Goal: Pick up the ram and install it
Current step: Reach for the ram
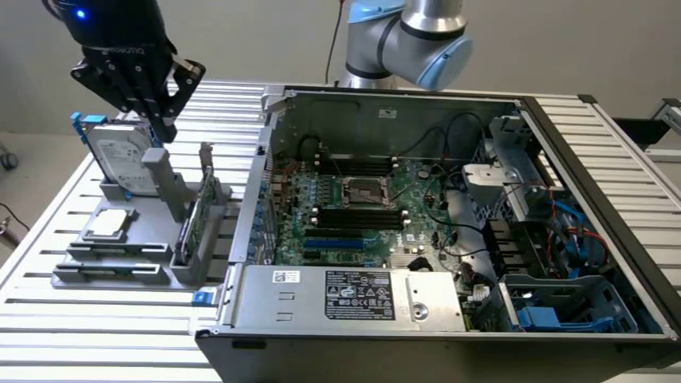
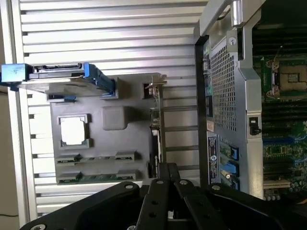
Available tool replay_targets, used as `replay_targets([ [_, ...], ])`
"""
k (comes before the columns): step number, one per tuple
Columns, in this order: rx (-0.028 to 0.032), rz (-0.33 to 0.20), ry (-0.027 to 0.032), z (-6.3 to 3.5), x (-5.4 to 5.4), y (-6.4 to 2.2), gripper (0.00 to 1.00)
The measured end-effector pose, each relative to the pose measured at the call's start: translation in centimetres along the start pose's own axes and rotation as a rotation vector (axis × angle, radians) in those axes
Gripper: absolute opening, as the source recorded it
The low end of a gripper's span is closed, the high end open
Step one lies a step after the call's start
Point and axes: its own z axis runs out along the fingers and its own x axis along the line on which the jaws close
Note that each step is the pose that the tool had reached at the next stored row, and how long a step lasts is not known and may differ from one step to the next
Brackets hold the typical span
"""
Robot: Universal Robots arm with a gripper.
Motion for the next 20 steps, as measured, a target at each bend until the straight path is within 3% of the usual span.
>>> replay_targets([
  [9,0.0024,0.000,0.0052,0.43,2.9,-0.70,0.11],
  [20,0.0092,0.001,0.0172,1.06,5.8,-1.33,0.11],
])
